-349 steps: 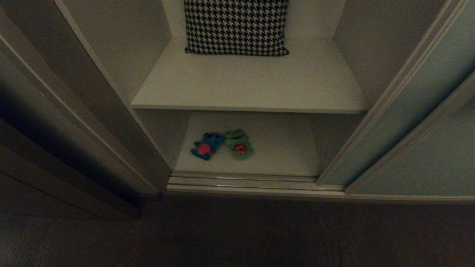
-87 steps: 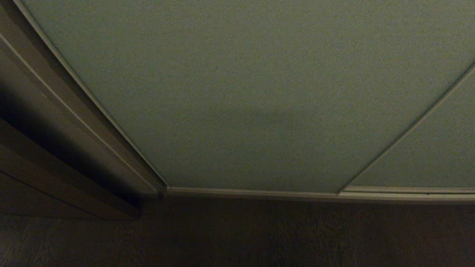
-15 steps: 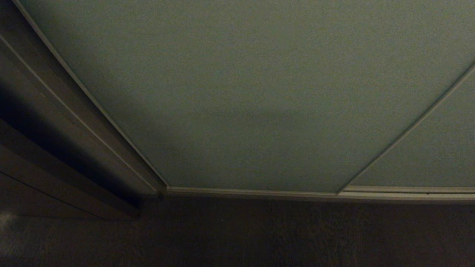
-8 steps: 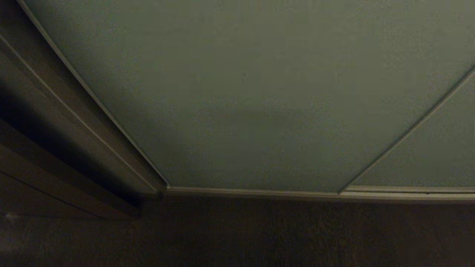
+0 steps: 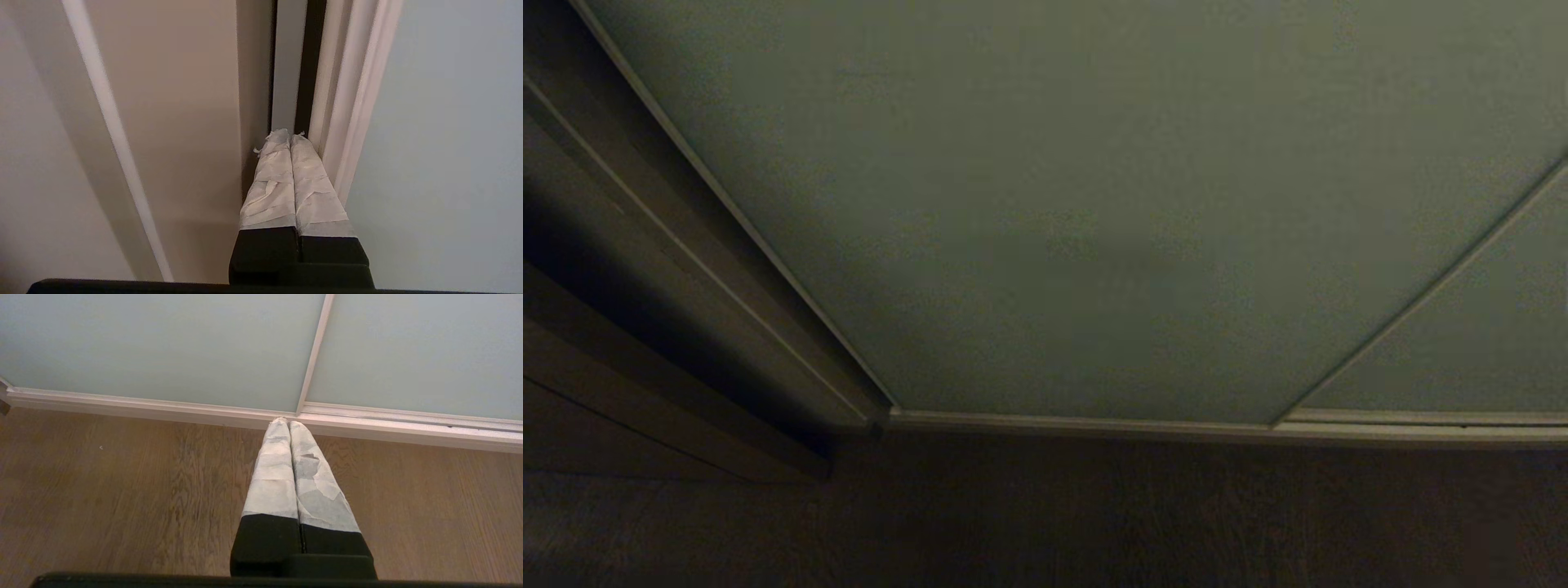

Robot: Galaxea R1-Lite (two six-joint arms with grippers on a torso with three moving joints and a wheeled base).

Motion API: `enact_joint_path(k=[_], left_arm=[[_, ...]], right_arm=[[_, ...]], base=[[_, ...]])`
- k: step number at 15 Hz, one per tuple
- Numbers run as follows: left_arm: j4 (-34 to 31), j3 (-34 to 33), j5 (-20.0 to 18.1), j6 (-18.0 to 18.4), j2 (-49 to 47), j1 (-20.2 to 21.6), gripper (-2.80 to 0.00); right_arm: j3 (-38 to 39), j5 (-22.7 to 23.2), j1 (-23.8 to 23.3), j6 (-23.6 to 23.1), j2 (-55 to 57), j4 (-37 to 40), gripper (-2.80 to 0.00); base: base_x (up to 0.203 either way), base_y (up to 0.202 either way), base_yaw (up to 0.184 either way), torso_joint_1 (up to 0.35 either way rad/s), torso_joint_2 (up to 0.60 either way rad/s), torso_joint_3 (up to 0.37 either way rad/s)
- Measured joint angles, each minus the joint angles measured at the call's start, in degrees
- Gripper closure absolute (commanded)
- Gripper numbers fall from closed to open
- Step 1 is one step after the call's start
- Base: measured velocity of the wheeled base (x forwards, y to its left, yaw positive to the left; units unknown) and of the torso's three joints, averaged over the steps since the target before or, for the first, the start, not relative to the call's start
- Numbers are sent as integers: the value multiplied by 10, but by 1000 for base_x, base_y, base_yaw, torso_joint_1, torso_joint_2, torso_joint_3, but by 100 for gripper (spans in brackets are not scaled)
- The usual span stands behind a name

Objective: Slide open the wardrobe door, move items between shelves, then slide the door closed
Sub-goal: Open the door

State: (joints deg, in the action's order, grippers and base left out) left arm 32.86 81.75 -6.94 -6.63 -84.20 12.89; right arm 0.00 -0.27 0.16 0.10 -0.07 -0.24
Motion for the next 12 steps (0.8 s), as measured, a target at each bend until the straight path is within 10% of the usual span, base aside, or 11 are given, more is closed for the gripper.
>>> enact_joint_path(k=[12], left_arm=[[-52,5,1,1,38,-50,0]], right_arm=[[0,0,0,0,0,0,0]], base=[[0,0,0,0,0,0]])
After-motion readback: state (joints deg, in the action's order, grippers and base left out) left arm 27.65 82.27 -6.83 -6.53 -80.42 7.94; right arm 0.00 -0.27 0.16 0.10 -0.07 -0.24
